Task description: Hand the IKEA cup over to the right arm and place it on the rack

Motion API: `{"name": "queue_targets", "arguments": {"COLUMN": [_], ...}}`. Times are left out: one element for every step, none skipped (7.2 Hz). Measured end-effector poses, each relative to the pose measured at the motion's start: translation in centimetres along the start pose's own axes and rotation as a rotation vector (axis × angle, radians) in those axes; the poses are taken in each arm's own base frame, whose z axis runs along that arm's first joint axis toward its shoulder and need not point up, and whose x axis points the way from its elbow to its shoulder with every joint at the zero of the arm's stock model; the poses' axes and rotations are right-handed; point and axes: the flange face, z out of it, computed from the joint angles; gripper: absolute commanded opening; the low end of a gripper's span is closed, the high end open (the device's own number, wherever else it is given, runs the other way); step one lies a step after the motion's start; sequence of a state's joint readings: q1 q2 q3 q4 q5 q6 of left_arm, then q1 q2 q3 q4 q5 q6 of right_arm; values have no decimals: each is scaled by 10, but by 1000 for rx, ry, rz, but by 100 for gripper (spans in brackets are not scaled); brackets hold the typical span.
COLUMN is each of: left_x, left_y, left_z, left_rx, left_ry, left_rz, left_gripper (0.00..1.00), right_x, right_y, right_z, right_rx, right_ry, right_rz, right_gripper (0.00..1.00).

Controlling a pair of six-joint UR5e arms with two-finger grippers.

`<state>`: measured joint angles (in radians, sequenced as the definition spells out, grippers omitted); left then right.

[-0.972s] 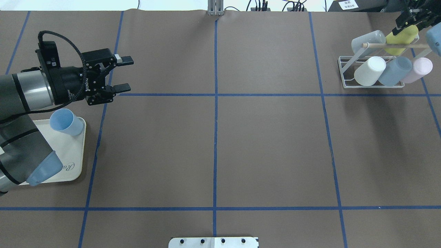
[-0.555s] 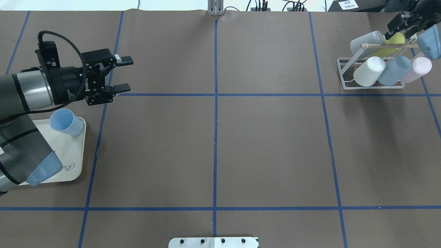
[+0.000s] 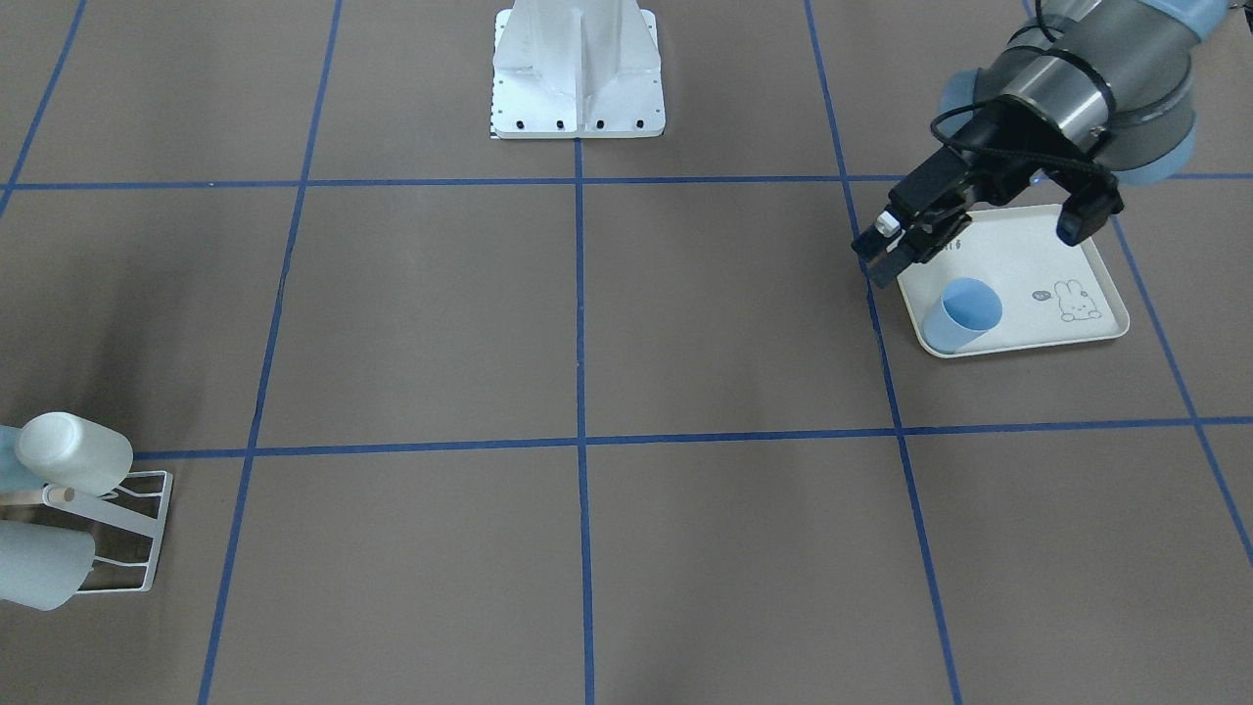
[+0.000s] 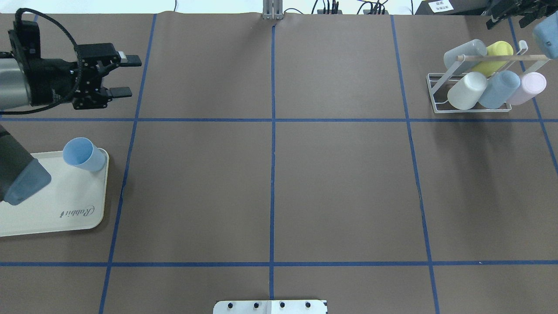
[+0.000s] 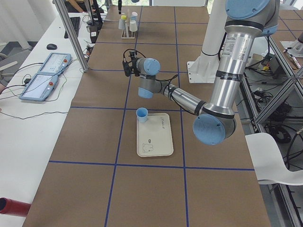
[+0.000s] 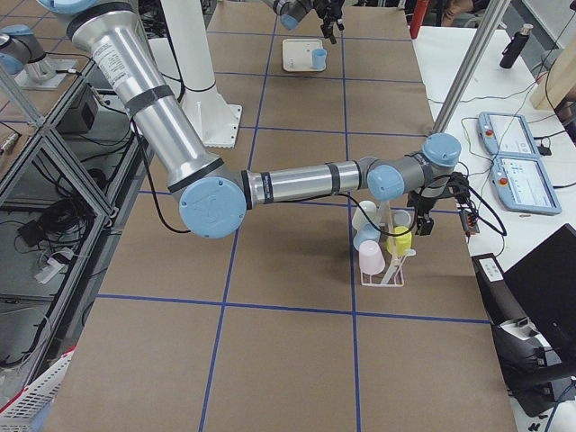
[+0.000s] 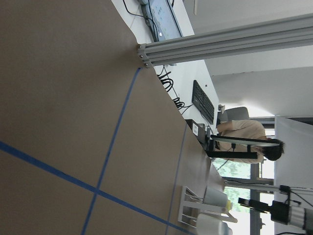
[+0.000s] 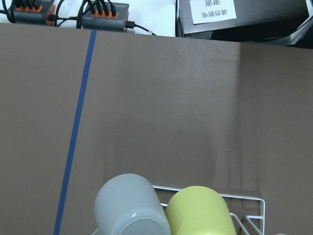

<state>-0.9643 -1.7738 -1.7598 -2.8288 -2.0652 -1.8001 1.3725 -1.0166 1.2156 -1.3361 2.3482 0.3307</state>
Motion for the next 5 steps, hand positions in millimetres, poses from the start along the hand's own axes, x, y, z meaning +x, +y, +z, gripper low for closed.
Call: {"name": "queue_targets", "arguments": {"left_x": [-11,-30,-52,-74,-96], "left_y": [-18,-30,-39,-43,-42], "left_z": [-18,-30,-40,-48,-55], "left_rx": [-9,-8,-11,-29,-62], "left_ry": [-77,-160,-259,-368,-474], "left_rz": [81,164,247,312,344], "left_gripper": [100,100,100,100,100], "right_x": [-9,-18,-23,-23,-25], "right_y": [0,3,7,13,19], "right_z": [-12,-23,-29,-32,-35], "right_rx": [-1,-6,-7,-7,-3], "right_ry": [2,6,9,10,8], "right_rz": [8,17,20,21,37], "right_gripper": [99,99,99,99,99]}}
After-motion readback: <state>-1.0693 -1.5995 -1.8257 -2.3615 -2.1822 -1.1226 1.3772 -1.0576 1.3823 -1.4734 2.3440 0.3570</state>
